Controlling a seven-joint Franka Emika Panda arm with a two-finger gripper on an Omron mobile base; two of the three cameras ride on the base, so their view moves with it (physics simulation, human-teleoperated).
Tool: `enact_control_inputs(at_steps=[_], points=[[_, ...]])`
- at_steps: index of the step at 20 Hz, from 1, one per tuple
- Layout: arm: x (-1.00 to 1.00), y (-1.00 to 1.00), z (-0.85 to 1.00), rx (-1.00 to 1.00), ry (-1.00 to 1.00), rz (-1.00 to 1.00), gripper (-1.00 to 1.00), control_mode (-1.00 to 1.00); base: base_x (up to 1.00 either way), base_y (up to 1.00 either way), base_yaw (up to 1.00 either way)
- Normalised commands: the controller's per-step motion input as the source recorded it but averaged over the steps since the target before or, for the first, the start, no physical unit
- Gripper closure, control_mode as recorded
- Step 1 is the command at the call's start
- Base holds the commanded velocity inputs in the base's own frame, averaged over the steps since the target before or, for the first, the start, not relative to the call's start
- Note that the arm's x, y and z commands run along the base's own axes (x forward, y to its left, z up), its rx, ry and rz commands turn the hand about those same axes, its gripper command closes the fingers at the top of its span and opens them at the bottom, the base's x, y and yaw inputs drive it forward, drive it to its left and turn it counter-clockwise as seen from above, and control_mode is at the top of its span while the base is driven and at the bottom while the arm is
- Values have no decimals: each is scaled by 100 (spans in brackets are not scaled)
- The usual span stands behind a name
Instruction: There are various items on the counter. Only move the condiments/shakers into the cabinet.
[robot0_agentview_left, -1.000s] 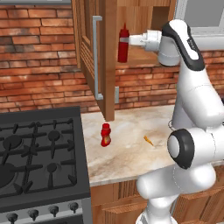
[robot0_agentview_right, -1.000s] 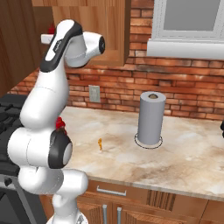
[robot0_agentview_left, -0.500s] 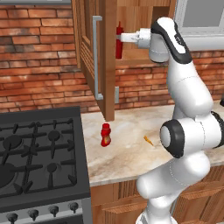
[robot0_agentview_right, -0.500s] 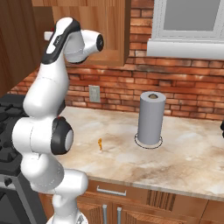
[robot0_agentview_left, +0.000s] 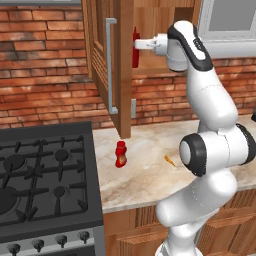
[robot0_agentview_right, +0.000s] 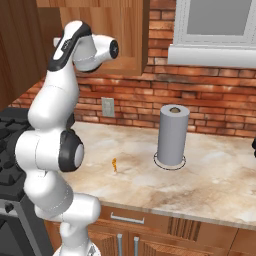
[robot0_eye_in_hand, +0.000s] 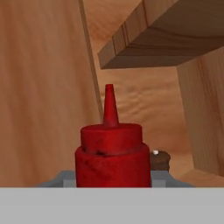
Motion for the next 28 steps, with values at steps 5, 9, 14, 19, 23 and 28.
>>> enact_control_inputs(at_steps=[5, 9, 14, 19, 23, 28], points=[[1, 0, -16, -2, 0, -3, 100, -100, 0, 0, 0], [9, 6, -5, 0, 0, -1, 100, -100, 0, 0, 0], [23, 16, 0, 0, 0, 0, 100, -100, 0, 0, 0], [34, 9, 0, -1, 0, -1, 100, -100, 0, 0, 0], [41, 0, 0, -2, 0, 0, 100, -100, 0, 0, 0], [40, 0, -4, -3, 0, 0, 100, -100, 0, 0, 0]])
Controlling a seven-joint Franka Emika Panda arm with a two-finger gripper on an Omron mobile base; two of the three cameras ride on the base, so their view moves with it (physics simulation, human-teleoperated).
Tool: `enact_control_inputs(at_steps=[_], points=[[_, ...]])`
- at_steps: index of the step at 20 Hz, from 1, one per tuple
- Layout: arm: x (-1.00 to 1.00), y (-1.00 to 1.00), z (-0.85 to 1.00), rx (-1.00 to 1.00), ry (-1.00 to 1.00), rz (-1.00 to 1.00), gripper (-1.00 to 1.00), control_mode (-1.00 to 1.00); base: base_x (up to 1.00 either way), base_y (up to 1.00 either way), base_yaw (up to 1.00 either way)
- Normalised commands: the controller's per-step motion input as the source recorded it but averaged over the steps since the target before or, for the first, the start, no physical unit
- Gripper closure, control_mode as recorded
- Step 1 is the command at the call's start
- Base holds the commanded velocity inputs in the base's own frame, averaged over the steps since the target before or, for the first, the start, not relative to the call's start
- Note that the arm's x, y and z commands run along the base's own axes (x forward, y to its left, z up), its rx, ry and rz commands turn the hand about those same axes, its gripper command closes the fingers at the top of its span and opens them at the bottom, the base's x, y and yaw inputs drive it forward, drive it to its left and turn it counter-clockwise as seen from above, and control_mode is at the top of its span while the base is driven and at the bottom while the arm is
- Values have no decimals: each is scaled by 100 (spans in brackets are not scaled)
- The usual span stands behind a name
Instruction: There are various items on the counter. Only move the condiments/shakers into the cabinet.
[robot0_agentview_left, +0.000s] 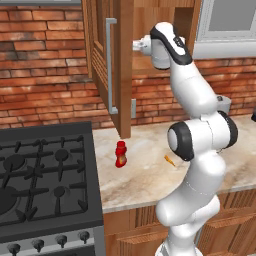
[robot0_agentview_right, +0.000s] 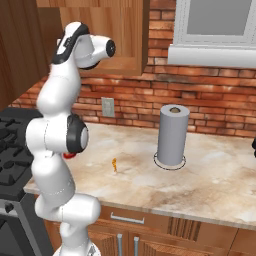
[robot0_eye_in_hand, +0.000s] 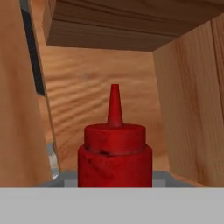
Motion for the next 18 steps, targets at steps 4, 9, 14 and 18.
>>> enact_control_inputs(at_steps=[4, 9, 14, 18], points=[[25, 0, -13, -6, 0, 0, 100, -100, 0, 0, 0], [5, 0, -16, -8, -3, 0, 100, -100, 0, 0, 0], [0, 0, -14, -5, -4, 0, 100, -100, 0, 0, 0], [5, 0, -13, -2, -4, 0, 100, -100, 0, 0, 0]])
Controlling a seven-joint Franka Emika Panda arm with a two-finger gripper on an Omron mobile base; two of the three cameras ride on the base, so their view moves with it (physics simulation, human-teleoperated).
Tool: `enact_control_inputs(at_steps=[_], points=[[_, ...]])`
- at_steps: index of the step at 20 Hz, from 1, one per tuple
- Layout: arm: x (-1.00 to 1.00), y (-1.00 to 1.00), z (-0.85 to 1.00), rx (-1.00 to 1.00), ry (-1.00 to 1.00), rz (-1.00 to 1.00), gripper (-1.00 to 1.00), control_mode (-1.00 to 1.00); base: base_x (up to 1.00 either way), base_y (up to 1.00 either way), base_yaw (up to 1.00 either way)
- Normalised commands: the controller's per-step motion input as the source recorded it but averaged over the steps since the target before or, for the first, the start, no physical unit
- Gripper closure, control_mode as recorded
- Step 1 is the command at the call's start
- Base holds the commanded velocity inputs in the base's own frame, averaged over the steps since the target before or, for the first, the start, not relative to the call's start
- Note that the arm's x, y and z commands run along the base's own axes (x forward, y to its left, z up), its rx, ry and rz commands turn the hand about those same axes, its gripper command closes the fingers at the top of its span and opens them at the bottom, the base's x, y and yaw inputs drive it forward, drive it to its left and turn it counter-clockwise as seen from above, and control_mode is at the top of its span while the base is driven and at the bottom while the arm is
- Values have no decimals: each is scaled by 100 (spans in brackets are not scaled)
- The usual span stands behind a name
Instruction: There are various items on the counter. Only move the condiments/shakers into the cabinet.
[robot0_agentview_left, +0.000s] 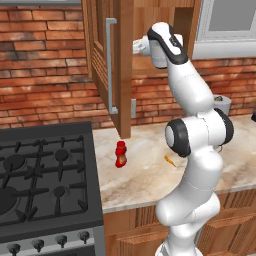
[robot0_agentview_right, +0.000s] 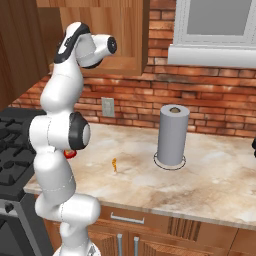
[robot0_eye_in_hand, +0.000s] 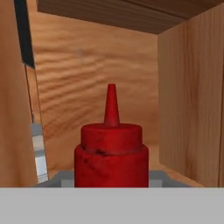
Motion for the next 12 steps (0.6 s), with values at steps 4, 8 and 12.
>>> enact_control_inputs(at_steps=[4, 8, 12], points=[[18, 0, -17, 0, -1, 0, 100, -100, 0, 0, 0], [7, 0, -11, 0, 0, 0, -100, -100, 0, 0, 0], [0, 0, 0, 0, 0, 0, -100, -100, 0, 0, 0]])
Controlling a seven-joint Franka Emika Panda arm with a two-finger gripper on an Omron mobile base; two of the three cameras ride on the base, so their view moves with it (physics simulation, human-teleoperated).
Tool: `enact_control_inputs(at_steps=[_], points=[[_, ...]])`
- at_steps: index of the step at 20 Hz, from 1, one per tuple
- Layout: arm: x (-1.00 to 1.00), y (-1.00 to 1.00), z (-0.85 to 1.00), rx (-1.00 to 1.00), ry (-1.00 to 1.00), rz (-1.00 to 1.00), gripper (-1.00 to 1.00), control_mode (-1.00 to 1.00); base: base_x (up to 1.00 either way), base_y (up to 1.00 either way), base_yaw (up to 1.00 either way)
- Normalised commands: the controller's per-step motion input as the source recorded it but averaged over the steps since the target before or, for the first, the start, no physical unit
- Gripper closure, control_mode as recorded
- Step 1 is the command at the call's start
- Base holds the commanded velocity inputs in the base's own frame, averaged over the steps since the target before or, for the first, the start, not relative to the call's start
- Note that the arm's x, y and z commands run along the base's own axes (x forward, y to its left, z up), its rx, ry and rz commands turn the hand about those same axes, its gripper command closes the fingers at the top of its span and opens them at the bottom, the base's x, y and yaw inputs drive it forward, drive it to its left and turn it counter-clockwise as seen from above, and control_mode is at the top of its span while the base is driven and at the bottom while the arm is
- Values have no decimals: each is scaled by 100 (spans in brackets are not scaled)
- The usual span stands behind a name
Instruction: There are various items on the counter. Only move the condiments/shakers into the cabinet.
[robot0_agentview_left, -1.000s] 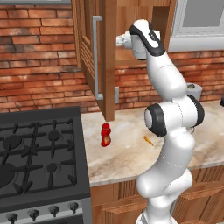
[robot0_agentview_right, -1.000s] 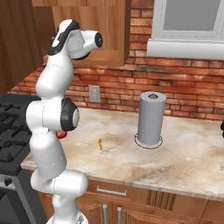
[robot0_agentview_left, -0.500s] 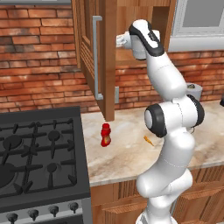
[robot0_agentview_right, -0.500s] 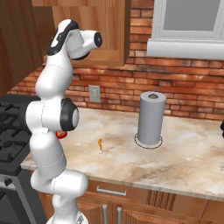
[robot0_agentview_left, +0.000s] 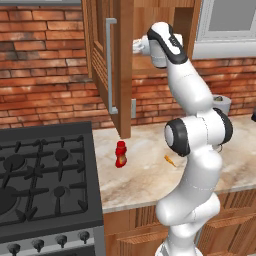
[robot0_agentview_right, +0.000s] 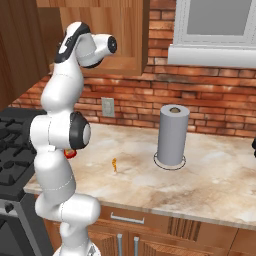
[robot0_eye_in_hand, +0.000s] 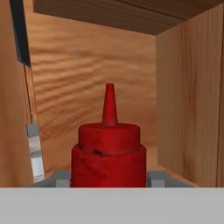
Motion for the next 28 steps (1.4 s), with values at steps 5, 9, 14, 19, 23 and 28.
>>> enact_control_inputs(at_steps=[5, 9, 14, 19, 23, 28], points=[[-13, -13, 0, 0, -1, 0, -100, -100, 0, 0, 0], [-17, -18, 0, 0, 0, 0, -100, -100, 0, 0, 0], [-45, -31, 0, 0, -1, 0, -100, -100, 0, 0, 0], [-79, -23, 3, 0, -1, 0, -100, -100, 0, 0, 0], [-100, -27, 8, 0, -6, 0, -100, -100, 0, 0, 0], [-100, -28, 0, 0, -5, 0, -100, -100, 0, 0, 0]])
